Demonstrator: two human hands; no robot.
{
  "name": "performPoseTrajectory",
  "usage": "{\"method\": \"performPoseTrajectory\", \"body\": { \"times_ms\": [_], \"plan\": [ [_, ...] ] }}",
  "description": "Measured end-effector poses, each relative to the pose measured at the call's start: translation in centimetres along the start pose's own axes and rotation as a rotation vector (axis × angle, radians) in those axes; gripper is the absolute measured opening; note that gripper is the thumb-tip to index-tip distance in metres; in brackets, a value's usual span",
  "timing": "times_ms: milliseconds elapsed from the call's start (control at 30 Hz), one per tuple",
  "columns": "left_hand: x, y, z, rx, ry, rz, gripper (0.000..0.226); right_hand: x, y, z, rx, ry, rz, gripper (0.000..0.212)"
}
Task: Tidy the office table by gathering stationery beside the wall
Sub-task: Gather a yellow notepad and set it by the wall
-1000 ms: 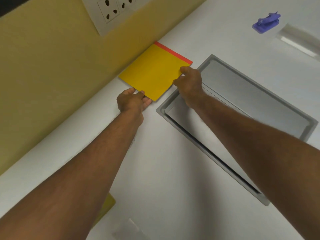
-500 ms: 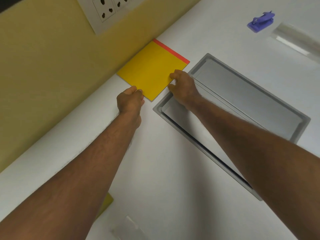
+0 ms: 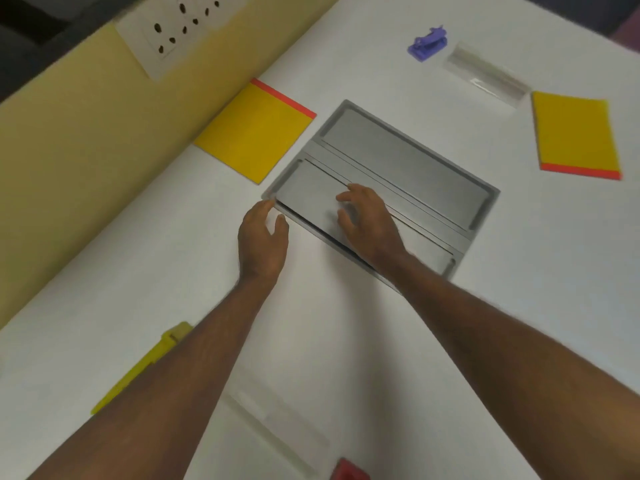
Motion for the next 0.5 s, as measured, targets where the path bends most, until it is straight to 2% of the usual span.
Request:
{"method": "performPoseTrajectory", "body": {
  "times_ms": [300, 500],
  "plan": [
    [0.5, -14.5, 1.3, 0.079, 0.242, -0.256, 0.047, -6.2, -17.6, -1.1, 0.19, -0.042, 0.061, 0.031],
    [2.0, -24.7, 1.5, 0.167, 0.353, -0.373, 0.049, -8.9, -30.0, -1.7, 0.283, -0.056, 0.111, 0.031]
  ]
}}
Point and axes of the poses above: each hand's wrist, its own y-axis towards the middle knuckle, its own x-axis out of the palm, z = x × y, the point moved 1 cm from there along y, towards the middle knuckle, and after that the axes turned 6 degrees about -x, right-handed, at the moved point
